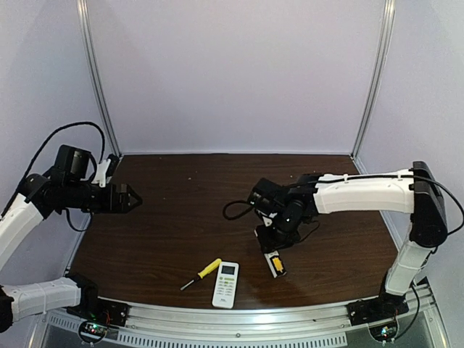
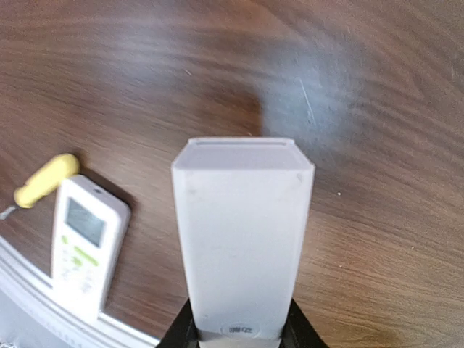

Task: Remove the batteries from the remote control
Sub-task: Pick up the remote control from the center of the board, then pass from the right arm to the left

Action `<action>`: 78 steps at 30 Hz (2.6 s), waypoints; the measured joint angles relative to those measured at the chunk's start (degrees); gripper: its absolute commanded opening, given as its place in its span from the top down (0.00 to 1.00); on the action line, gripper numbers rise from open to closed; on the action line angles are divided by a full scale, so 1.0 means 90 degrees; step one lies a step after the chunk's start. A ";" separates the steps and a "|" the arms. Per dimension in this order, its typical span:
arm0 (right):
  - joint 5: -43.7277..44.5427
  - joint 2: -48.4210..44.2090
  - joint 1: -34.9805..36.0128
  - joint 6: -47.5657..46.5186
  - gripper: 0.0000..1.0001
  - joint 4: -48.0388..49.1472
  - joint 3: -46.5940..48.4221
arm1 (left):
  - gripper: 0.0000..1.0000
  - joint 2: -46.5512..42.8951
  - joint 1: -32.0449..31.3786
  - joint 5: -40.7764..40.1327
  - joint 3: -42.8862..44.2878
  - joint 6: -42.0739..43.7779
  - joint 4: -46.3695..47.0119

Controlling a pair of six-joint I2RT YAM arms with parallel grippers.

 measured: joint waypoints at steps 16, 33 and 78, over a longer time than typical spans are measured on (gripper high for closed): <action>-0.0804 -0.2545 -0.0032 0.0663 0.78 0.2696 0.0352 | 0.03 -0.0272 0.0000 0.2382 0.0697 -0.1088 0.1377; -0.1651 -0.3138 -0.0032 0.1389 1.00 0.7342 -0.0544 | 0.03 0.0075 -0.1231 0.3334 0.1192 -0.2640 0.3825; -0.1894 -0.3281 0.0019 0.1081 1.00 0.8393 -0.0760 | 0.48 0.2577 -0.4180 0.1469 0.3429 -0.2176 0.4180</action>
